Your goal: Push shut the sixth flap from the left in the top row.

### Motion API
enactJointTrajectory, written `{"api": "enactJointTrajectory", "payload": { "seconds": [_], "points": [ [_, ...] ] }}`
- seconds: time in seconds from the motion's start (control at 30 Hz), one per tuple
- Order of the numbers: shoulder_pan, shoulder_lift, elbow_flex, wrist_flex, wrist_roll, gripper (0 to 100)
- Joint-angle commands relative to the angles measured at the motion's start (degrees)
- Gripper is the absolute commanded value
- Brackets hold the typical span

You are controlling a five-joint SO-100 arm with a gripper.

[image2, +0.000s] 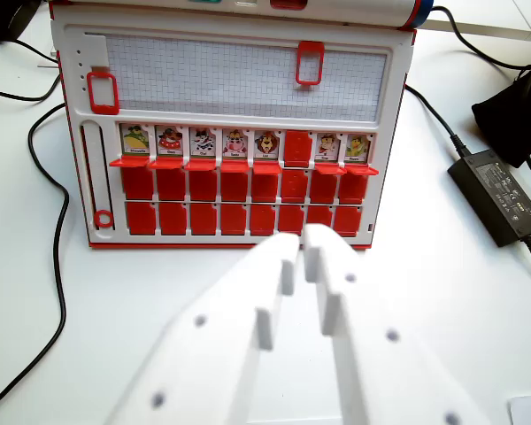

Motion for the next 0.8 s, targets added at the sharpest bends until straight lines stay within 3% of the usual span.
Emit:
{"api": "enactJointTrajectory", "payload": {
  "seconds": [0.0,0.77],
  "points": [
    [-0.6,4.7,-0.4,0.3,-1.0,0],
    [-0.6,12.6,10.6,-6.0,1.8,0]
  ]
}}
